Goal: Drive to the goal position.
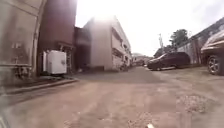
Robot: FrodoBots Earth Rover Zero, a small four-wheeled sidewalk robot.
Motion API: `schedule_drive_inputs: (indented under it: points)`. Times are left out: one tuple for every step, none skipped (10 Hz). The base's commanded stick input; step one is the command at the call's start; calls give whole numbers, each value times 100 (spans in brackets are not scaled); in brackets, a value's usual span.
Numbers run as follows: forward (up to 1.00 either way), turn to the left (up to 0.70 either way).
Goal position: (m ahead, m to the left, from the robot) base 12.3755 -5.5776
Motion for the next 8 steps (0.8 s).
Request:
schedule_drive_inputs:
  points:
    - [70, -35]
    - [70, -35]
    - [70, -35]
    - [70, -35]
    - [70, -35]
    - [70, -35]
    - [70, -35]
    - [70, -35]
